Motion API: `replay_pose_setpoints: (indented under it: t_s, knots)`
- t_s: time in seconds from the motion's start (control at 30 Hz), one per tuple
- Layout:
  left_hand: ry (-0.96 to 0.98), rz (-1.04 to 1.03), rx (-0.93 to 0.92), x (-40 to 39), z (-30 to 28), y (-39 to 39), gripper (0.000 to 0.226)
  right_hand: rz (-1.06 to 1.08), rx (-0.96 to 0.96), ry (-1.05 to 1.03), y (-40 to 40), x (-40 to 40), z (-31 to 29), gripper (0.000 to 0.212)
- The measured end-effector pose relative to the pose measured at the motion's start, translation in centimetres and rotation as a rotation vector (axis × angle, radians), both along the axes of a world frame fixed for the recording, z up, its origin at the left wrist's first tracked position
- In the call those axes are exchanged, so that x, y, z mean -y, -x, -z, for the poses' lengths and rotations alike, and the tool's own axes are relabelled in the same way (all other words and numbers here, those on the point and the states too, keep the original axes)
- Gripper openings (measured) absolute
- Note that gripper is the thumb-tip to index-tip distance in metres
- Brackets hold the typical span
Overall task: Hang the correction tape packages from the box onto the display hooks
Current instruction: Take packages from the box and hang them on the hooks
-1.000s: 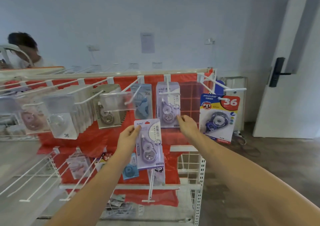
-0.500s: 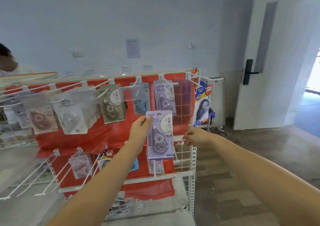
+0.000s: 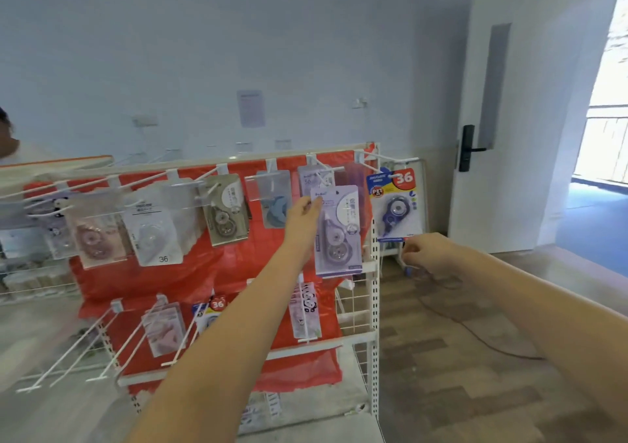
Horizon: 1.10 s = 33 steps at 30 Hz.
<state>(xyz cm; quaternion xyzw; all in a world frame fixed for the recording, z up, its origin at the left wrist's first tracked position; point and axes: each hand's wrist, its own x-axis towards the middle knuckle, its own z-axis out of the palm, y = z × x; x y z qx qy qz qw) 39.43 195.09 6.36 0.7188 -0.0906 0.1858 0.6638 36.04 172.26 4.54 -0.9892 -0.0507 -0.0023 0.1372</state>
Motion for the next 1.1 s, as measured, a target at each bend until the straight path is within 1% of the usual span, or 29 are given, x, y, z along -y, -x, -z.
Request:
replay_pose_setpoints:
  t_s: [0.13,0.17,0.23,0.33,0.43,0.47,0.53,0.63,0.7,0.73,0.8,0.83,0.93,1.1]
  knots:
    - [0.051,-0.084,-0.067,0.8,-0.4,-1.1,0.014,-0.027,0.014,0.087,-0.8,0.7,0.0,0.011]
    - [0.069,-0.107,-0.084,1.0,-0.6,-1.4,0.02,-0.039,0.011,0.099,-0.8,0.7,-0.1,0.012]
    - [0.079,-0.166,-0.073,1.2,-0.9,-2.0,0.03,-0.048,0.009,0.11,-0.8,0.9,-0.4,0.024]
    - [0.014,-0.219,-0.035,1.6,-1.2,-2.6,0.025,-0.058,0.009,0.117,-1.2,1.2,-0.4,0.028]
    - [-0.018,-0.248,-0.053,1.6,-1.1,-3.8,0.012,-0.067,0.0,0.132,-2.2,1.5,-0.2,0.026]
    - [-0.024,-0.255,-0.058,1.5,-0.8,-4.3,0.01,-0.072,0.001,0.131,-2.6,1.5,-0.1,0.026]
    - [-0.039,-0.261,-0.061,1.1,-0.4,-5.3,0.016,-0.087,-0.003,0.137,-3.5,1.5,0.1,0.026]
    - [-0.054,-0.256,-0.065,0.8,-0.1,-6.8,0.015,-0.101,-0.009,0.157,-4.6,1.4,0.3,0.028]
    - [-0.086,-0.291,-0.083,0.7,-0.2,-8.0,0.027,-0.11,-0.015,0.168,-5.4,1.1,0.5,0.03]
    - [-0.097,-0.308,-0.093,0.7,-0.2,-8.7,0.028,-0.123,-0.012,0.172,-6.0,1.1,0.6,0.03]
    - [-0.112,-0.311,-0.093,0.6,-0.3,-9.8,0.017,-0.151,-0.013,0.169,-7.2,0.9,0.9,0.029]
    - [-0.128,-0.31,-0.092,0.6,-0.4,-10.2,0.016,-0.162,-0.016,0.168,-7.7,0.8,1.1,0.029]
    - [-0.16,-0.345,-0.111,0.7,-0.5,-11.7,0.03,-0.175,-0.032,0.168,-9.5,0.4,1.6,0.028]
    - [-0.151,-0.384,-0.132,0.8,-0.6,-15.0,0.03,-0.213,-0.022,0.157,-12.1,0.0,1.8,0.016]
